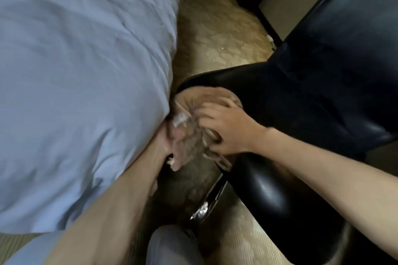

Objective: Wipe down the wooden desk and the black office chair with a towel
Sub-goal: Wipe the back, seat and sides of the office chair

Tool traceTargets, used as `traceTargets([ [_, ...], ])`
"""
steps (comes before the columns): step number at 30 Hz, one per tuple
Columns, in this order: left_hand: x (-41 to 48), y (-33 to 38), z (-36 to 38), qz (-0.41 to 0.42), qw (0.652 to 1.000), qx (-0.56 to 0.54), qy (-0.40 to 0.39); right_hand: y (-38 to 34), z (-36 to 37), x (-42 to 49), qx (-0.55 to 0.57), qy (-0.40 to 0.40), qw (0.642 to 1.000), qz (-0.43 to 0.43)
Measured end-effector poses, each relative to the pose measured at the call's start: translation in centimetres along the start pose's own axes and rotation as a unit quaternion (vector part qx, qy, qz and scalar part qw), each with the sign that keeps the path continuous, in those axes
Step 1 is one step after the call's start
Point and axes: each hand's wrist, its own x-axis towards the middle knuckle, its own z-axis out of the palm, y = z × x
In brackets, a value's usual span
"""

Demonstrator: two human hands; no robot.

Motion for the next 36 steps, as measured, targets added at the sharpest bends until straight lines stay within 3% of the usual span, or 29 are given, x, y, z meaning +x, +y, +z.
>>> traceTargets([
  [2,-0.1,0.3,0.2,0.028,0.995,0.029,0.091,-1.0,1.6,-7.0,0.041,0.015,0.999,-0.023],
  [8,1.2,0.3,-0.2,0.007,0.995,0.031,0.09,-4.5,4.8,-20.4,0.01,-0.023,0.995,-0.101],
  [12,0.8,-0.8,0.4,0.027,0.994,0.005,0.102,-4.5,5.0,-21.3,-0.028,0.038,0.987,-0.154],
  [14,0.0,-3.9,1.6,0.001,0.992,-0.011,0.122,-4.7,4.4,-18.1,-0.075,0.063,0.99,-0.107],
  [15,-0.6,-6.1,2.2,-0.034,0.995,-0.013,0.093,-5.0,3.8,-16.1,-0.081,0.066,0.993,-0.063],
  [17,-1.7,-9.6,3.9,-0.091,0.995,0.003,0.027,-5.5,2.7,-12.7,-0.052,0.075,0.996,0.004],
  [19,-1.8,-10.9,4.2,-0.104,0.994,0.017,0.037,-5.5,2.2,-11.6,-0.006,0.069,0.997,0.032],
  [22,-1.2,-9.8,3.7,-0.137,0.981,0.092,0.098,-6.5,3.2,-14.6,-0.03,0.002,0.999,0.01],
  [25,-0.4,-9.3,3.9,-0.116,0.973,0.141,0.143,-8.8,5.1,-19.6,-0.082,-0.079,0.992,-0.047],
  [27,-0.4,-9.0,4.9,-0.101,0.97,0.163,0.147,-10.0,5.8,-22.2,-0.086,-0.08,0.992,-0.052],
  [29,-1.1,-9.0,5.7,-0.091,0.972,0.14,0.163,-9.9,5.5,-23.9,-0.08,-0.029,0.995,-0.047],
  [33,-4.3,-11.7,7.4,-0.088,0.984,0.072,0.14,-6.4,1.8,-25.3,-0.089,0.095,0.99,0.059],
  [36,-6.6,-14.3,8.8,-0.131,0.969,0.157,0.141,-2.4,-0.9,-26.1,-0.024,0.162,0.959,0.23],
])
